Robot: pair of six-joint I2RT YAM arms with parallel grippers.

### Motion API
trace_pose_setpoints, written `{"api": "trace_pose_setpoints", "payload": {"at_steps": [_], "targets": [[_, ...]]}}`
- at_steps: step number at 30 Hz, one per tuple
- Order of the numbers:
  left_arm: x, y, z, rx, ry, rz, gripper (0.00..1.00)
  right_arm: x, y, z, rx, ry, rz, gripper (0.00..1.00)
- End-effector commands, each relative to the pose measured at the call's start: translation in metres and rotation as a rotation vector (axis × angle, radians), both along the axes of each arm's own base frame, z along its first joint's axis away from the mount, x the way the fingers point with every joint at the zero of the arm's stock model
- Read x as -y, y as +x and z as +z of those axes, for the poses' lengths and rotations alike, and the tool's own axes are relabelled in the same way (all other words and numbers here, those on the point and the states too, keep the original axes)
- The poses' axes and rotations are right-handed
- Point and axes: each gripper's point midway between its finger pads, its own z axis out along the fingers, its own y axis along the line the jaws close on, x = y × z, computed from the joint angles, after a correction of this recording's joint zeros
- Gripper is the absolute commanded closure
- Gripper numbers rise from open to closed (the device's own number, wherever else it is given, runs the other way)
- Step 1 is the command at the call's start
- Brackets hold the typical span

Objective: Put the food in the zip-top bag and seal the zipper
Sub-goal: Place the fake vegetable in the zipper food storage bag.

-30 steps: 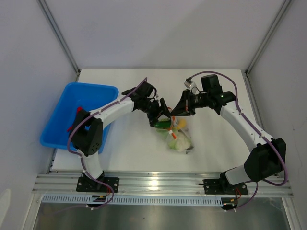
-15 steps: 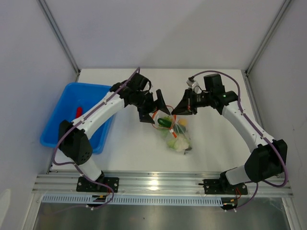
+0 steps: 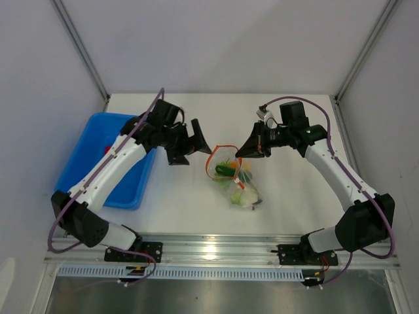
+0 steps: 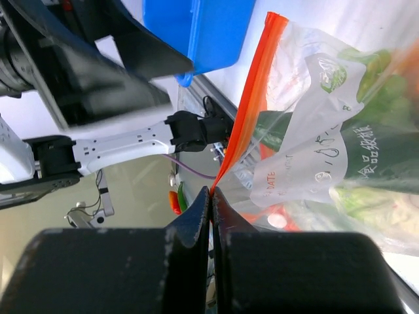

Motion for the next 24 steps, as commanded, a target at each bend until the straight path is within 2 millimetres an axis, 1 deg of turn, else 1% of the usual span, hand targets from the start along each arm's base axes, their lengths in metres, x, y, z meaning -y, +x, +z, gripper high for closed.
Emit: {"api": "trace_pose_setpoints", "payload": {"at_steps": [1, 3, 4, 6, 7, 8, 9, 10, 11, 12, 13, 14, 15, 17, 18, 19, 20, 21, 23, 24], "targets": [[-0.052, 0.016, 0.005, 0.074, 0.04, 0.171, 0.01, 0.006, 0.003, 0.01, 0.066, -0.025, -0.032, 1.0], [-0.074, 0.021, 0.005, 0.084, 0.049, 0.239, 0.01, 0.008, 0.004, 0.003, 0.055, -0.054, -0.043, 1.0], [-0.097, 0.027, -0.001, 0.066, 0.075, 0.32, 0.01, 0.01, 0.007, -0.001, 0.053, -0.077, -0.056, 1.0], [-0.122, 0.031, -0.007, 0.052, 0.112, 0.405, 0.0, 0.014, 0.006, -0.007, 0.046, -0.114, -0.058, 1.0], [-0.143, 0.036, -0.009, 0.046, 0.132, 0.478, 0.01, 0.015, 0.007, -0.013, 0.041, -0.134, -0.063, 1.0], [-0.157, 0.036, -0.016, 0.021, 0.152, 0.537, 0.01, 0.016, 0.007, -0.016, 0.03, -0.147, -0.064, 1.0], [-0.167, 0.038, -0.017, 0.017, 0.154, 0.579, 0.01, 0.017, 0.008, -0.019, 0.027, -0.154, -0.063, 1.0], [-0.185, 0.04, -0.023, -0.003, 0.157, 0.66, 0.01, 0.017, 0.007, -0.022, 0.017, -0.156, -0.063, 1.0], [-0.195, 0.045, -0.027, 0.015, 0.158, 0.7, 0.01, 0.016, 0.008, -0.024, 0.015, -0.155, -0.061, 1.0], [-0.203, 0.049, -0.025, 0.04, 0.146, 0.734, 0.0, 0.016, 0.007, -0.027, 0.005, -0.156, -0.061, 1.0], [-0.22, 0.052, -0.032, 0.038, 0.143, 0.786, 0.01, 0.016, 0.008, -0.03, -0.001, -0.158, -0.06, 1.0], [-0.229, 0.055, -0.034, 0.057, 0.154, 0.809, 0.01, 0.015, 0.008, -0.031, -0.003, -0.162, -0.058, 1.0], [-0.244, 0.061, -0.038, 0.075, 0.167, 0.847, 0.01, 0.016, 0.009, -0.033, 0.001, -0.168, -0.056, 1.0], [-0.261, 0.066, -0.041, 0.092, 0.197, 0.862, 0.01, 0.017, 0.01, -0.038, -0.006, -0.178, -0.053, 1.0], [-0.277, 0.071, -0.041, 0.111, 0.218, 0.892, 0.0, 0.016, 0.011, -0.04, -0.009, -0.182, -0.051, 1.0], [-0.288, 0.074, -0.048, 0.114, 0.268, 0.877, 0.01, 0.016, 0.01, -0.042, -0.007, -0.183, -0.044, 1.0], [-0.297, 0.078, -0.05, 0.127, 0.29, 0.875, 0.0, 0.016, 0.012, -0.046, -0.017, -0.188, -0.044, 1.0], [-0.32, 0.084, -0.056, 0.148, 0.362, 0.885, 0.01, 0.015, 0.011, -0.048, -0.023, -0.186, -0.037, 1.0], [-0.336, 0.088, -0.064, 0.147, 0.392, 0.894, 0.01, 0.014, 0.012, -0.053, -0.034, -0.188, -0.031, 1.0], [-0.347, 0.093, -0.065, 0.162, 0.39, 0.913, 0.01, 0.014, 0.012, -0.054, -0.035, -0.191, -0.028, 1.0]]}}
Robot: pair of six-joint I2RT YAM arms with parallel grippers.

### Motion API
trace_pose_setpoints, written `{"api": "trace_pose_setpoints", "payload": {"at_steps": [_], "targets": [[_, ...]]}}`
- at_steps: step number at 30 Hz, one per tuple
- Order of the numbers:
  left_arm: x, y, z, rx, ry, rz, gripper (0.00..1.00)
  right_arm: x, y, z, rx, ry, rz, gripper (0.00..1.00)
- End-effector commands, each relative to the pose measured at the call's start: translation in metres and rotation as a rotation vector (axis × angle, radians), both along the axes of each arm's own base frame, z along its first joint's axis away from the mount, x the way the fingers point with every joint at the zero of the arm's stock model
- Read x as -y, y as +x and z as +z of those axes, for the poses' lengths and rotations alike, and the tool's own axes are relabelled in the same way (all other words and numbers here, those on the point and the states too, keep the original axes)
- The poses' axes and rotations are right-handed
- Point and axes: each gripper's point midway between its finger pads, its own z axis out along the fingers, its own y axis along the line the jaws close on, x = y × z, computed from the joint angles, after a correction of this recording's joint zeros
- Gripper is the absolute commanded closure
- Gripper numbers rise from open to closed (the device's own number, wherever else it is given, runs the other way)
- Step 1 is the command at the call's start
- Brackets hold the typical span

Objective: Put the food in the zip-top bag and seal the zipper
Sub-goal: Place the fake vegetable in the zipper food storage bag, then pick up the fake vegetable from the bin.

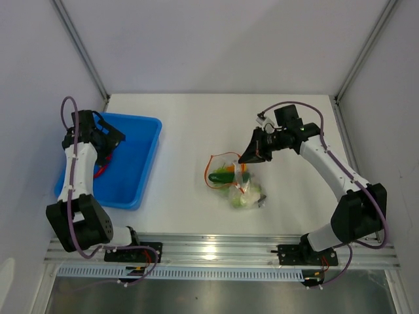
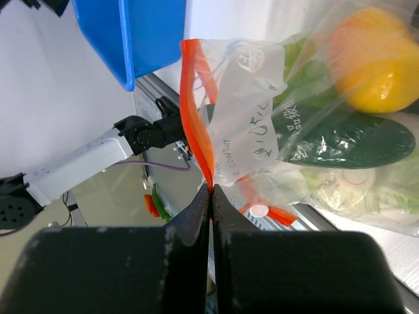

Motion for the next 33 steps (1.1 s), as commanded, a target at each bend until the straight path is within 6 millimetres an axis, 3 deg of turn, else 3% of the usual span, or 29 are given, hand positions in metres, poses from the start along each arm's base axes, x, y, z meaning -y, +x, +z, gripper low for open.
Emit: {"api": "trace_pose_setpoints", "payload": {"at_steps": [1, 4, 11, 13, 14, 15, 16, 21, 26, 27, 29, 33], "targets": [[-0.046, 0.021, -0.006, 0.046, 0.141, 0.003, 0.01, 0.001, 0.004, -0.007, 0.016, -0.018, 0.017, 1.0], [-0.067, 0.027, -0.018, 0.062, 0.197, 0.055, 0.01, 0.0, 0.007, -0.013, 0.009, -0.016, 0.028, 1.0], [-0.104, 0.047, -0.019, 0.132, 0.349, 0.154, 0.0, -0.002, 0.009, -0.027, -0.021, -0.021, 0.048, 1.0], [-0.107, 0.05, -0.034, 0.066, 0.346, 0.137, 0.0, -0.003, 0.01, -0.027, -0.021, -0.018, 0.05, 1.0], [-0.111, 0.056, -0.028, 0.058, 0.36, 0.142, 0.0, -0.003, 0.011, -0.027, -0.02, -0.017, 0.052, 1.0], [-0.115, 0.054, -0.044, 0.002, 0.357, 0.147, 0.0, -0.003, 0.012, -0.026, -0.017, -0.016, 0.054, 1.0], [-0.119, 0.053, -0.047, -0.024, 0.373, 0.155, 0.01, -0.004, 0.013, -0.028, -0.021, -0.018, 0.056, 1.0], [-0.118, 0.061, -0.068, -0.036, 0.368, 0.099, 0.01, -0.003, 0.015, -0.032, -0.032, -0.027, 0.053, 1.0], [-0.108, 0.079, -0.076, 0.006, 0.311, 0.038, 0.01, -0.002, 0.019, -0.039, -0.053, -0.028, 0.048, 1.0], [-0.112, 0.079, -0.069, -0.025, 0.308, 0.049, 0.0, -0.003, 0.018, -0.039, -0.056, -0.029, 0.05, 1.0], [-0.113, 0.07, -0.096, -0.145, 0.279, 0.061, 0.0, -0.002, 0.02, -0.04, -0.062, -0.029, 0.045, 1.0], [-0.112, 0.064, -0.116, -0.288, 0.227, 0.05, 0.01, -0.002, 0.022, -0.041, -0.067, -0.027, 0.044, 1.0]]}}
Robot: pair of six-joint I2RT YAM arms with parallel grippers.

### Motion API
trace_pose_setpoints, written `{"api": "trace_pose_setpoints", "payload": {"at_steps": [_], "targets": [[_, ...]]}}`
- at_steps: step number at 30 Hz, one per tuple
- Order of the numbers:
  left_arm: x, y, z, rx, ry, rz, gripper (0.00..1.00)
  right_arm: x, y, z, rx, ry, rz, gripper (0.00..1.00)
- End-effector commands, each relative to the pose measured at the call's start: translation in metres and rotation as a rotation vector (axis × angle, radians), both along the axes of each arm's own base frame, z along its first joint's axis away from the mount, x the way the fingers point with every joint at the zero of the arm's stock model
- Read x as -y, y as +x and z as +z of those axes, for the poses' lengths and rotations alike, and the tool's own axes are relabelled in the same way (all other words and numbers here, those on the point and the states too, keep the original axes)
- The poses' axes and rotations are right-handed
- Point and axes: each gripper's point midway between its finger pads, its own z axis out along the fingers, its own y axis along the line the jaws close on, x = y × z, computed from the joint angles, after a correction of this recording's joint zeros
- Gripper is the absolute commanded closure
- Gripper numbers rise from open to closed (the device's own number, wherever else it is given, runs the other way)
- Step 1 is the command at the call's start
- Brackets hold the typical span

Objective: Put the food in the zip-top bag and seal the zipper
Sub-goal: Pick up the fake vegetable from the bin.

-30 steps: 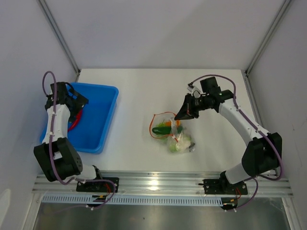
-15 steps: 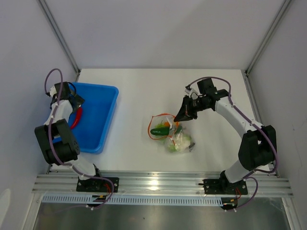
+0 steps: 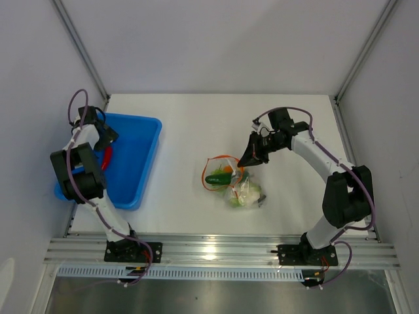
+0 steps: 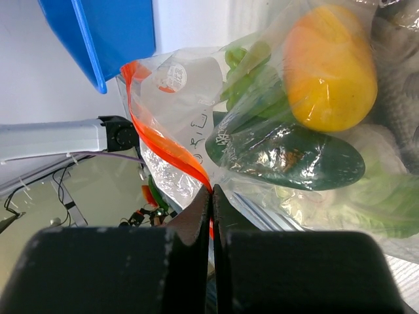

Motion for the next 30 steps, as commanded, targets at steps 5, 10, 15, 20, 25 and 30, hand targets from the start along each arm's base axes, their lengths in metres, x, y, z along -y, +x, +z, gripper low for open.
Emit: {"api": "trace_pose_setpoints", "payload": {"at_steps": [5, 10, 15, 20, 25, 30], "targets": [[0.004, -0.014, -0.019, -0.13, -0.06, -0.018, 0.01, -0.002, 0.011, 0.006, 0.019, 0.026, 0.0, 1.0], [0.008, -0.021, -0.023, -0.171, -0.075, -0.055, 0.04, -0.002, 0.012, 0.004, 0.012, 0.03, -0.003, 1.0], [0.012, -0.029, -0.029, -0.21, -0.091, -0.068, 0.15, -0.002, 0.012, 0.008, 0.015, 0.035, -0.007, 1.0], [0.022, -0.037, -0.043, -0.267, -0.15, -0.078, 0.23, -0.001, 0.011, 0.01, 0.021, 0.032, -0.009, 1.0], [0.027, -0.033, -0.049, -0.265, -0.182, -0.115, 0.51, 0.003, 0.01, 0.013, 0.036, 0.011, -0.025, 1.0], [0.034, -0.033, -0.053, -0.27, -0.225, -0.139, 0.71, 0.008, 0.009, 0.017, 0.055, -0.007, -0.045, 1.0]]}}
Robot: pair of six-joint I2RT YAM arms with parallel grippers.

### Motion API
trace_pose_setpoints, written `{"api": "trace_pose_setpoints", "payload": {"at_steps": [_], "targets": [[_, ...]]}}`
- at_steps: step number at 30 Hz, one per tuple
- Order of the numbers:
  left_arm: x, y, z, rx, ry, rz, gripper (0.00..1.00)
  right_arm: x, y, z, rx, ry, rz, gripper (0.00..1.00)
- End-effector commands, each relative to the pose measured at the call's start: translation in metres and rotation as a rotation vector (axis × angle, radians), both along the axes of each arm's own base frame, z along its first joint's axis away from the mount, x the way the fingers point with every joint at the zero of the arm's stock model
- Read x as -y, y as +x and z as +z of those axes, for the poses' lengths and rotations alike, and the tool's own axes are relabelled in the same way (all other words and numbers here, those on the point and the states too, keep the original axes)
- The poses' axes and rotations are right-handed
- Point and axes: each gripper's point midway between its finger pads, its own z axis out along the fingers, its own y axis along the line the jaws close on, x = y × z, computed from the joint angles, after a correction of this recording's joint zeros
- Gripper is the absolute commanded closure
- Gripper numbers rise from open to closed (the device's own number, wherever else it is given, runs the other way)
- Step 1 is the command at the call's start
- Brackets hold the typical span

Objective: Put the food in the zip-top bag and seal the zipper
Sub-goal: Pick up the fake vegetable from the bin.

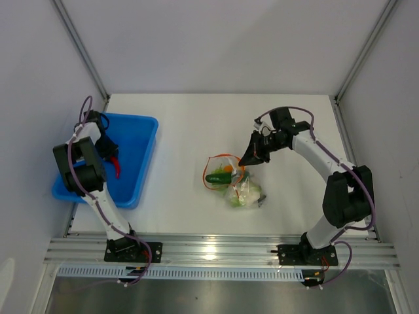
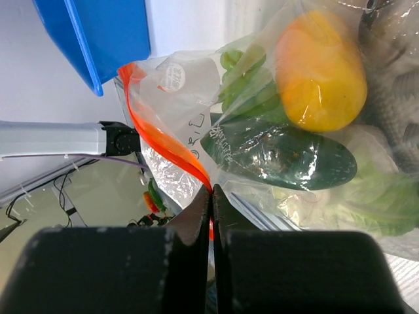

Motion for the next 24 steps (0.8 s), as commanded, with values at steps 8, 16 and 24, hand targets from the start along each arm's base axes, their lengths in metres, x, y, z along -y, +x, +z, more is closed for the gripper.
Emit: {"api": "trace_pose_setpoints", "payload": {"at_steps": [8, 16, 24], "targets": [[0.012, -0.005, 0.009, 0.023, -0.065, -0.031, 0.99, 0.007, 0.005, 0.027, 0.079, 0.0, -0.052, 1.0], [0.035, -0.007, 0.05, 0.178, -0.122, -0.055, 0.99, 0.01, 0.0, 0.038, 0.118, 0.001, -0.06, 1.0], [0.066, -0.017, 0.112, 0.404, -0.176, -0.127, 0.99, 0.016, -0.008, 0.044, 0.167, -0.009, -0.06, 1.0]]}}
